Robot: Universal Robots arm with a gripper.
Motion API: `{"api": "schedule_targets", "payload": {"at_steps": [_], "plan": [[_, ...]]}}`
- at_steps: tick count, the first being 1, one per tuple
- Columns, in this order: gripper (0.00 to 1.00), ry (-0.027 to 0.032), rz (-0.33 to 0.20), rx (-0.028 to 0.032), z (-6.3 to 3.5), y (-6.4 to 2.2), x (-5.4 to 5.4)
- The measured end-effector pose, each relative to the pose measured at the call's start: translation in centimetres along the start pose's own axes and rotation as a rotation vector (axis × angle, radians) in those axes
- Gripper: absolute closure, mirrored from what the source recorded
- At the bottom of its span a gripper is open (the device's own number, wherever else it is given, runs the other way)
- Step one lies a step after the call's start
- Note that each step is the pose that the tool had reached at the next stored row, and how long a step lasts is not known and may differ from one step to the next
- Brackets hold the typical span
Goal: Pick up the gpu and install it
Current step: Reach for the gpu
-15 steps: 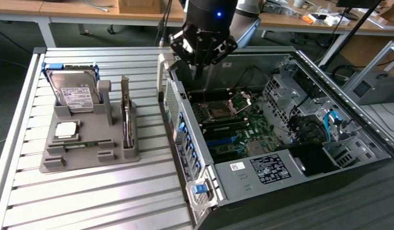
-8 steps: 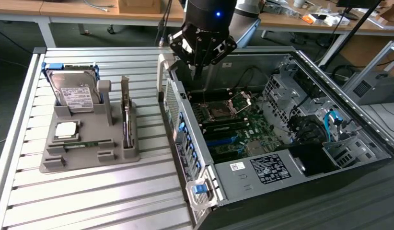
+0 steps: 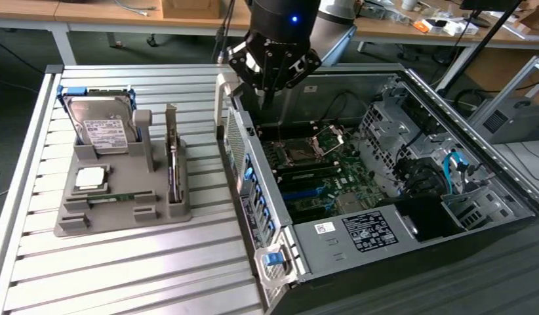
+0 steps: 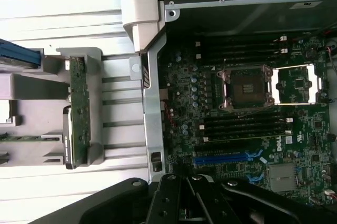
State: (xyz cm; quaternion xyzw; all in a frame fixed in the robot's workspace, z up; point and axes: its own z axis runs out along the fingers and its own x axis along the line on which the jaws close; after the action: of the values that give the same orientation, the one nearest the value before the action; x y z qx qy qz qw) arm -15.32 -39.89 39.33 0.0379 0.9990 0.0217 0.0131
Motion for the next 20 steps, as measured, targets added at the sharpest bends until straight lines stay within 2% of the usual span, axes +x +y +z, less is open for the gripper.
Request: {"api": "schedule_targets", "payload": {"at_steps": [20], "plan": [[0.89,0.0000,0.000,0.0000,-0.03,-0.08,1.02]]}}
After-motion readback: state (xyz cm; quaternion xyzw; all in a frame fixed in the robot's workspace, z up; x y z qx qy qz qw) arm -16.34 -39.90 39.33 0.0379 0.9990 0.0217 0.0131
